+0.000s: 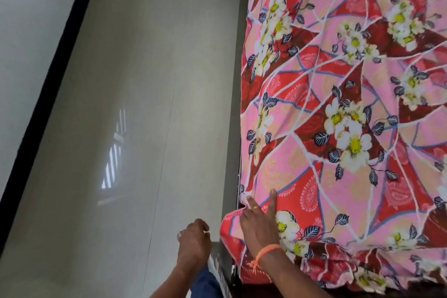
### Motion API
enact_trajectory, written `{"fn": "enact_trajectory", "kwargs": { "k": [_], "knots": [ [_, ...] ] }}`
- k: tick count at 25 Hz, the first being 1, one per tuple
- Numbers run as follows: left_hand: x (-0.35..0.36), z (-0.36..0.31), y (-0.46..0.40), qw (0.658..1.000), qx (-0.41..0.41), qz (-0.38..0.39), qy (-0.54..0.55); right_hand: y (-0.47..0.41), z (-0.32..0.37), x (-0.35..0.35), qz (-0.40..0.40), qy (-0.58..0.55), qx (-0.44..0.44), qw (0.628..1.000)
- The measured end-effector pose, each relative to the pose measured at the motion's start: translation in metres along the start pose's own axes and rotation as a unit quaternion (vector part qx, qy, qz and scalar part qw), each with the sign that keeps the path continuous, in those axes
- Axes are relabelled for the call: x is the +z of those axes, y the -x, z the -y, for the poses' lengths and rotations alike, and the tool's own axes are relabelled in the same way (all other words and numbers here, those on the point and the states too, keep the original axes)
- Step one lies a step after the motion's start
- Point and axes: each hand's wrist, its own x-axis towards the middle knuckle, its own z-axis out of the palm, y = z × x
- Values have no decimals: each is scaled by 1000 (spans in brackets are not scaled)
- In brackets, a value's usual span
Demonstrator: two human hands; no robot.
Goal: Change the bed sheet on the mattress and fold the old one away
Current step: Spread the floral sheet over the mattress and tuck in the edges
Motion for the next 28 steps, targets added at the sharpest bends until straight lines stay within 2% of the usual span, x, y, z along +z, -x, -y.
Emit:
{"fn": "enact_trajectory", "kwargs": {
  "k": [2,6,8,10,11,14,16,19,20,22,24,26,27,28],
  "knots": [
    [-2,-23,5,1000,-4,4,20,-5,3,-12,22,-1,13,1000],
    [-4,-57,7,993,52,-14,109,-8,7,-16,1,-38,23,999],
    [-4,-62,11,989,46,-30,135,-6,4,-11,-9,-27,10,1000],
    [-12,-62,26,988,32,-39,146,6,2,-9,-75,-42,17,996],
    [-15,-60,37,988,26,-38,149,13,2,-12,-114,-61,-2,992],
    [-13,-52,71,990,-1,17,138,37,-1,-13,-121,-78,-90,985],
    [1,-43,79,980,-48,48,186,46,4,-8,-35,-149,-73,985],
    [28,-41,82,962,-71,83,250,49,11,16,33,-286,94,953],
    [36,-42,80,955,-68,88,277,51,14,21,43,-322,134,936],
    [43,-45,77,942,-43,80,324,54,20,35,49,-401,155,901],
    [46,-49,73,944,7,61,323,54,22,50,113,-448,175,869],
    [52,-55,66,941,32,53,333,57,23,79,231,-403,213,859],
    [57,-59,62,929,23,66,365,59,22,87,267,-396,217,851],
    [61,-65,57,912,2,78,403,60,21,93,277,-367,177,870]
  ]
}}
